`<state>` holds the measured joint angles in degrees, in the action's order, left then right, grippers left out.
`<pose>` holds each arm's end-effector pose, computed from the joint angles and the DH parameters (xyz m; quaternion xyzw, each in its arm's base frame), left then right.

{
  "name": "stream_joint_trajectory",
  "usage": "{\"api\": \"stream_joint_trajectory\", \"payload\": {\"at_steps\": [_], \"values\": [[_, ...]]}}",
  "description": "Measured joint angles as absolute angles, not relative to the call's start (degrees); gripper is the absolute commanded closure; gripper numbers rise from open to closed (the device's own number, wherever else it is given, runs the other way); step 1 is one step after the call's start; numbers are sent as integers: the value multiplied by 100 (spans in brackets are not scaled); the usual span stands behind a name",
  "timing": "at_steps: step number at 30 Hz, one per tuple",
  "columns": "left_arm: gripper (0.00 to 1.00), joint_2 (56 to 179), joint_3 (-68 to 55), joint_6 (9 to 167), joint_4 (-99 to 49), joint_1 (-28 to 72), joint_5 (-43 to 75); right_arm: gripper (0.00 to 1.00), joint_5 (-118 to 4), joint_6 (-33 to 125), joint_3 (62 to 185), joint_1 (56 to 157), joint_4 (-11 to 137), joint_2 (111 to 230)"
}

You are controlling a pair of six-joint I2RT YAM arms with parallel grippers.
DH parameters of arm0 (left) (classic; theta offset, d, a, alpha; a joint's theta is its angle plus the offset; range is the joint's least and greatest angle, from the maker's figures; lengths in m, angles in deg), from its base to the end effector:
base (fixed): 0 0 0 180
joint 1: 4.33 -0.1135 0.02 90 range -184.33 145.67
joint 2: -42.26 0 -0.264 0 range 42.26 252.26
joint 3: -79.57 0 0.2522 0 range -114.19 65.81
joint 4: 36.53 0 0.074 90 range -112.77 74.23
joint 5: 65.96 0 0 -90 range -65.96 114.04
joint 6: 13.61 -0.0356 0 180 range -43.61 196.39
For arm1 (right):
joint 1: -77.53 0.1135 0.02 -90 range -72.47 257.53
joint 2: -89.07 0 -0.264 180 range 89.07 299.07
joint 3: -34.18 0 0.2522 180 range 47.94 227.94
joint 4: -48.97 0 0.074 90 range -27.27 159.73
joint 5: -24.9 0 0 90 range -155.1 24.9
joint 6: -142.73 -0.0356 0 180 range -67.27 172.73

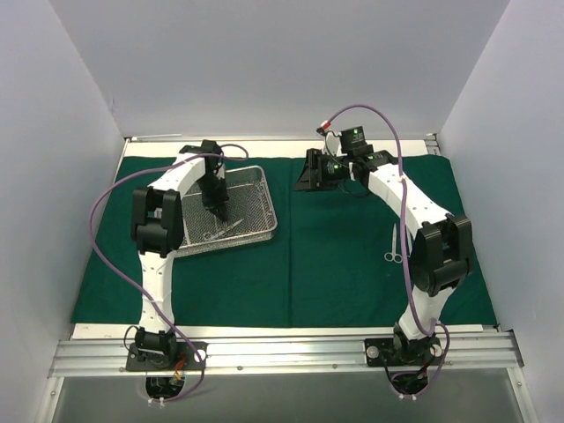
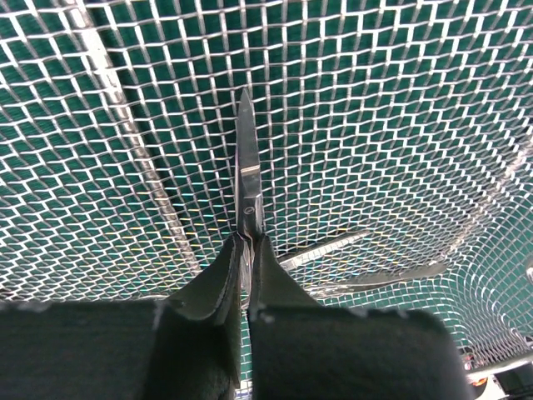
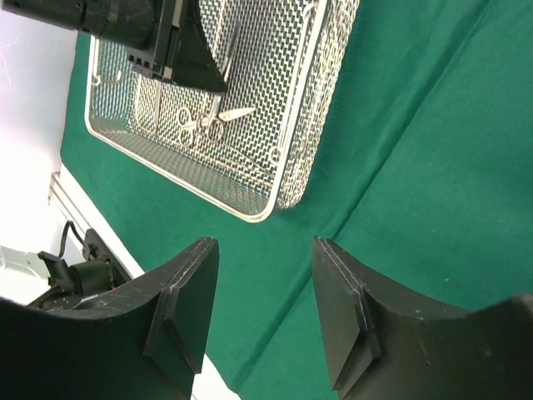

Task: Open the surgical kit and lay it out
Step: Pick up the medical item from the container.

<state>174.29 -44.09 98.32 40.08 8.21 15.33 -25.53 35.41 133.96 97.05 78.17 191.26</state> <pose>0.4438 -0.1042 0.1641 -0.0782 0.9931 -0.0854 0.0192 0.3827 0.1597 0.3078 -0.1808 0.8181 0.4254 0.3421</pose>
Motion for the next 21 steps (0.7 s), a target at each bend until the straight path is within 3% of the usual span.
{"api": "stream_joint_trajectory", "payload": {"at_steps": [9,21], "values": [[98,17171,-4587,9454,4078,718,1023,53,-2546,3530,13653,9767,7824,19198],[98,15590,-4071,9389,3497,642,-94,53,-2072,3394,14008,10066,7692,19578]]}}
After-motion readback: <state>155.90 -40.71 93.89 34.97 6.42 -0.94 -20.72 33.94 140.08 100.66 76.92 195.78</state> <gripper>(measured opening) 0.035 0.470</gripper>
